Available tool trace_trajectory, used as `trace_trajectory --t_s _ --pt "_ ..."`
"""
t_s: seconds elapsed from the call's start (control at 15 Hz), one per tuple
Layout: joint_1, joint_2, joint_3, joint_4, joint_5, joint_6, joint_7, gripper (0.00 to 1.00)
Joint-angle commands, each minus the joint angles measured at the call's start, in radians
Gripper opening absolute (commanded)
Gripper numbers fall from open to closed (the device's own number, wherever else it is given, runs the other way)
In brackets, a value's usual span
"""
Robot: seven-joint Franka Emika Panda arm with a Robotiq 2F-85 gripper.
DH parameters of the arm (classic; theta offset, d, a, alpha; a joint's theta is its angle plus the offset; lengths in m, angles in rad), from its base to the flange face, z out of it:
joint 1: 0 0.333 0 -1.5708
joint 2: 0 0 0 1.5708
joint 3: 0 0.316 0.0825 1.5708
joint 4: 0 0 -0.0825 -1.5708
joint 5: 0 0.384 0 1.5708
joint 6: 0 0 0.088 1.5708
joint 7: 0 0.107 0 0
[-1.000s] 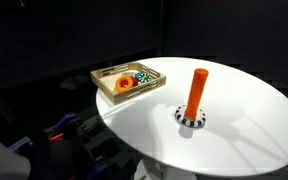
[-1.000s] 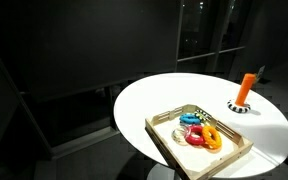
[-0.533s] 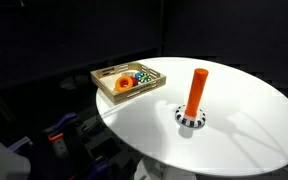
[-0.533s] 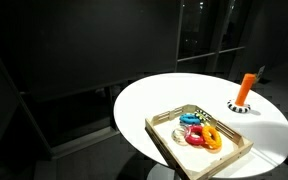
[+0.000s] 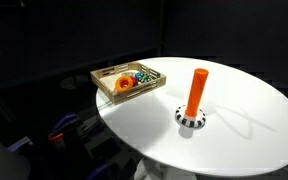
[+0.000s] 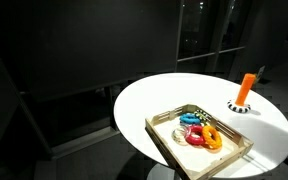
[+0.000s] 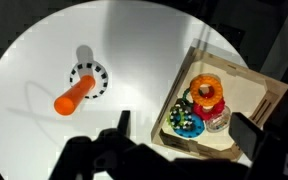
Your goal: Remove the orange circular object from the box
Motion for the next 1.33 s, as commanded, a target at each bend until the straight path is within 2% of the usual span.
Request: trace_trajectory --t_s 0.0,0.27,0.8,1.27 --pt "0.016 0.058 0.030 0.047 0.039 0.066 0.049 1.00" --pt "0.021 0.088 0.054 0.021 0.045 0.178 0.068 1.00" --pt "0.020 0.092 0.053 0.016 0.038 0.178 0.046 1.00" --pt "0.043 0.197 0.079 -0.016 0.052 0.279 0.048 1.00"
